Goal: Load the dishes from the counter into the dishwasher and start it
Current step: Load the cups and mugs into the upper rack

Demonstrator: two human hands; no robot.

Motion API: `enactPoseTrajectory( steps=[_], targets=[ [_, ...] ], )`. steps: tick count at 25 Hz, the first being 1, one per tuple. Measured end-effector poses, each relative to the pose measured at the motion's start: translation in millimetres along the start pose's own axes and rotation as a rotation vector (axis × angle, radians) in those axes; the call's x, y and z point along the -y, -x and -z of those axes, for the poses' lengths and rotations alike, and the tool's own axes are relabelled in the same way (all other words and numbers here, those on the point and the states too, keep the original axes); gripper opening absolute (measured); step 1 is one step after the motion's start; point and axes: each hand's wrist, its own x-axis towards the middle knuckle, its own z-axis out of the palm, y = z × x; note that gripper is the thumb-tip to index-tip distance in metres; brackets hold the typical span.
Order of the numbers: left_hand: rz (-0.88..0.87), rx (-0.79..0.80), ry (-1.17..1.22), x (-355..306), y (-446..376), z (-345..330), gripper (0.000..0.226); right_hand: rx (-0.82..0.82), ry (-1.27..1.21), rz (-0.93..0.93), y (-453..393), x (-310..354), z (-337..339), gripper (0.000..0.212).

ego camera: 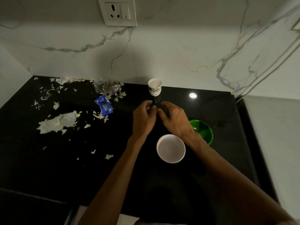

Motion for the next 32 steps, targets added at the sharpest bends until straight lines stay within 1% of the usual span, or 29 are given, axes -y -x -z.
enactPoseTrajectory(
  steps=[3, 6, 8, 11, 15, 18, 21, 25, 27, 29, 30, 32],
  targets=[
    [-0.054, -0.014, 0.014, -2.3, -39.3, -0.7, 0.032, 0.078, 0.092, -0.031, -56.6, -6.2, -15.4, 0.033],
    [-0.033, -0.034, -0.011, 1.2, -77.8, -5.7, 0.029, 0.113, 0.191, -0.088, -102.1, -13.8, -24.2, 0.040],
    [0.026, -0.006, -0.037, 6.2, -102.2, -10.3, 0.033, 0.108, 0.235, -0.131, -123.1, -18.7, -27.7, 0.047],
    [0.071, 0.047, -0.082, 10.8, -126.5, -18.0, 0.038, 0.107, 0.245, -0.171, -145.0, -25.7, -31.3, 0.051],
    [0.075, 0.105, -0.058, 16.1, -142.2, -29.0, 0.040, 0.160, 0.247, -0.231, -163.2, -32.9, -37.2, 0.040],
    [0.076, 0.161, -0.040, 22.2, -148.0, -34.1, 0.044, 0.216, 0.216, -0.265, -167.6, -38.4, -39.7, 0.037],
    [0.071, 0.190, -0.030, 24.4, -145.3, -33.2, 0.050, 0.196, 0.152, -0.254, -160.6, -35.5, -37.2, 0.035],
    [-0.045, 0.236, -0.036, 18.9, -117.9, -14.9, 0.062, 0.148, 0.052, -0.134, -119.7, -20.2, -15.5, 0.034],
    [-0.086, 0.278, -0.027, 13.7, -90.0, -2.0, 0.075, 0.130, 0.018, -0.052, -84.9, -10.1, 1.6, 0.032],
    [-0.091, 0.327, 0.026, 8.5, -52.7, 7.7, 0.089, 0.099, -0.037, 0.009, -44.6, 0.3, 18.5, 0.029],
    [-0.102, 0.339, 0.063, 6.7, -32.3, 11.0, 0.091, 0.086, -0.067, 0.027, -24.2, 5.1, 25.9, 0.026],
    [-0.126, 0.339, 0.145, 1.7, 11.7, 15.3, 0.086, 0.073, -0.106, 0.050, 17.0, 11.7, 39.8, 0.021]
  ],
)
